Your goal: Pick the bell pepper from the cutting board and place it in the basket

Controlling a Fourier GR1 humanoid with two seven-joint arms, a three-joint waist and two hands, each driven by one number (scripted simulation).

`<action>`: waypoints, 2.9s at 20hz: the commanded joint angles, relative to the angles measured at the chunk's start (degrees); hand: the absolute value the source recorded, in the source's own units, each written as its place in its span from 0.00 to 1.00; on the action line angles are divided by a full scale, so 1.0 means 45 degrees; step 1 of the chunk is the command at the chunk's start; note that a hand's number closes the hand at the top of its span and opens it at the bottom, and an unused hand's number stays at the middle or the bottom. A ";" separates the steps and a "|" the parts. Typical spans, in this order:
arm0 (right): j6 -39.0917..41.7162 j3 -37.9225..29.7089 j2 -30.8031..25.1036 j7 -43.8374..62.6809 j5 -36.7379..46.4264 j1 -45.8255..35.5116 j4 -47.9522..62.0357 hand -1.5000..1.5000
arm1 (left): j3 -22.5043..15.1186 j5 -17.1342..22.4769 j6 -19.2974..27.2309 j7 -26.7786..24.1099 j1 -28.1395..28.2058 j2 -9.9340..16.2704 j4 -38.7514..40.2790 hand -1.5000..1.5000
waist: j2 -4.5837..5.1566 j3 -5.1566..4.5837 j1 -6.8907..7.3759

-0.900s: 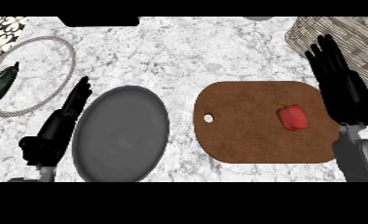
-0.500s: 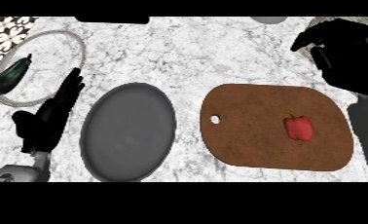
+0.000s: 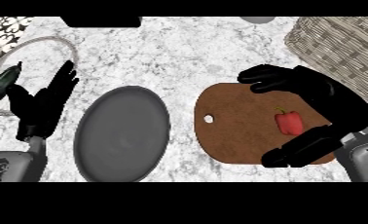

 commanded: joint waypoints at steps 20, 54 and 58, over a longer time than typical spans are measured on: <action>0.6855 -0.1110 -0.6921 0.8382 -0.0866 -0.6052 0.2117 0.00 | 0.0725 0.0022 -0.0885 -0.0690 -0.0449 -0.0166 0.1452 0.50 | -0.0010 -0.0035 0.0069; 0.3746 -0.3015 -0.1352 0.0389 0.5646 0.0705 0.2724 0.00 | 0.1496 -0.1281 -0.1159 -0.0048 -0.1222 -0.1090 0.1606 0.50 | -0.0003 -0.0009 -0.0004; 0.3113 -0.2170 -0.1411 -0.0517 0.7605 0.0548 0.3917 0.00 | 0.1799 -0.0883 -0.1540 0.0877 -0.0725 -0.0885 0.0426 0.50 | -0.0011 -0.0005 0.0077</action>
